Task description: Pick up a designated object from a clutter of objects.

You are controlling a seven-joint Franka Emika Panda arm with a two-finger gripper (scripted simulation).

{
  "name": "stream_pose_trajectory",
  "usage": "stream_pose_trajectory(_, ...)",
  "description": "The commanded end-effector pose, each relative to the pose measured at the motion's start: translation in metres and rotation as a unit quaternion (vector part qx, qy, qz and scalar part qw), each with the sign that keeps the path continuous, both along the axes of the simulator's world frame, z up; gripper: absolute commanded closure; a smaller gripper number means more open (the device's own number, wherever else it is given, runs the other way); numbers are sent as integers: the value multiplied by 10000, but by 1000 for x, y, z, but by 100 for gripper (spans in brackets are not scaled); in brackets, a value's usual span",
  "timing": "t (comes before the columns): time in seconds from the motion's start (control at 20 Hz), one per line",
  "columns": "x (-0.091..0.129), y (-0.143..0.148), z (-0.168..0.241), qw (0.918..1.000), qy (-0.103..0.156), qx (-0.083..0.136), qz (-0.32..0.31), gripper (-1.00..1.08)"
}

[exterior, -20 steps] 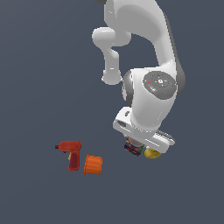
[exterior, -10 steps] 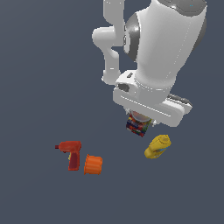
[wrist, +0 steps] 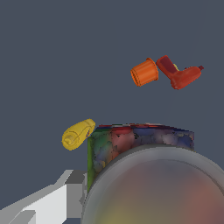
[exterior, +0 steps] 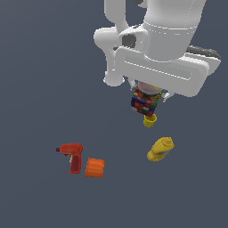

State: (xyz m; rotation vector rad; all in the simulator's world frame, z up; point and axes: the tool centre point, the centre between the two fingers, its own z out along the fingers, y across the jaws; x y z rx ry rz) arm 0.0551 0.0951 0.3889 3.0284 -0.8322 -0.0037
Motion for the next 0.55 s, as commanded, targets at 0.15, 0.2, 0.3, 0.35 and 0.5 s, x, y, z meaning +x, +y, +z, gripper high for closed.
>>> stream_pose_trajectory(0.15, -6, 0, 32, 10000, -10, 1, 0, 108)
stream_pose_trajectory(0.2, -7, 0, 35, 10000, -10, 1, 0, 108)
stream_pose_trajectory(0.3, -8, 0, 40, 10000, -14, 1, 0, 108)
stream_pose_trajectory(0.35, -8, 0, 42, 10000, -14, 1, 0, 108)
stream_pose_trajectory(0.5, -8, 0, 43, 10000, -14, 1, 0, 108)
